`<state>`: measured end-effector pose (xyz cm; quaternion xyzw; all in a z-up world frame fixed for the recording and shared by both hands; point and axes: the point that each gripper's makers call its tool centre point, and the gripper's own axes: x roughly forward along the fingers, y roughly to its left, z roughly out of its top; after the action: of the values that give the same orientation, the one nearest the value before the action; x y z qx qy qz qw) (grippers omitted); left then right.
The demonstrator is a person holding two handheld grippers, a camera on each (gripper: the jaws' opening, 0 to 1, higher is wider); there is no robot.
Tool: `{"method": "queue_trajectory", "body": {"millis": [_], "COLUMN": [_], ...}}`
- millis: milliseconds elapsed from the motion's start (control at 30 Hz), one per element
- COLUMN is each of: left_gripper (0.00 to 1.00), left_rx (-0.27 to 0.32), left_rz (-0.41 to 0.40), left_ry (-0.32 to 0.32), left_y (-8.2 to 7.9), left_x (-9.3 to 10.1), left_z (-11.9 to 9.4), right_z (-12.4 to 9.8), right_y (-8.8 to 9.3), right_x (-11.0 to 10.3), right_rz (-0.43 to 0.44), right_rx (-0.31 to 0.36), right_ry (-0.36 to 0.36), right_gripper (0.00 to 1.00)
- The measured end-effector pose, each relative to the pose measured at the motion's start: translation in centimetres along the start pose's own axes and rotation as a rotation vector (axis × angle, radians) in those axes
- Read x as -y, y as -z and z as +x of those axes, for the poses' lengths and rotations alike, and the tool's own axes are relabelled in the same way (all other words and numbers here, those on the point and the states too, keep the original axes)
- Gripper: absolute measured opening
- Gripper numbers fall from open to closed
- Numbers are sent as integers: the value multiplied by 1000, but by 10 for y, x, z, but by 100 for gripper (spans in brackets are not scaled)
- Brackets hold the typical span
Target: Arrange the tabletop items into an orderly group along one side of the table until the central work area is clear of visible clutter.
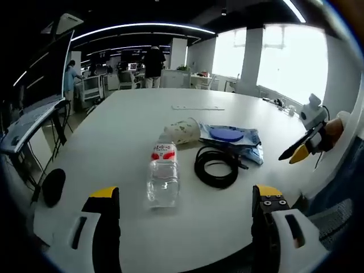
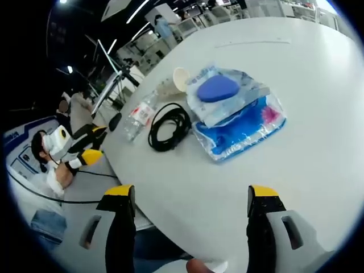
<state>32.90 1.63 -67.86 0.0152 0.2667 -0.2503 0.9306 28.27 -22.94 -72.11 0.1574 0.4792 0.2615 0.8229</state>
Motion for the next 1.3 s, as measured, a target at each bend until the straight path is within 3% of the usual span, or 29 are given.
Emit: {"method": "queue_trajectory", "body": {"millis": [500,833,1300], "left_gripper": [100,100,98], "left_rx": [-18,-34,-23], "left_rz": [24,26,8], "left_ry": [16,37,11], "left_y": [3,7,5], "left_x": [4,9,3], "left_z": [3,6,4], "right_z": [3,2,5], "right_y": [3,16,6], "right_x": [-4,-6,-13], "right_rz": [6,25,24], "right_rx": [-7,-32,-13], "right_ry": [-30,-44,-78], "right_gripper": [79,77,74]}}
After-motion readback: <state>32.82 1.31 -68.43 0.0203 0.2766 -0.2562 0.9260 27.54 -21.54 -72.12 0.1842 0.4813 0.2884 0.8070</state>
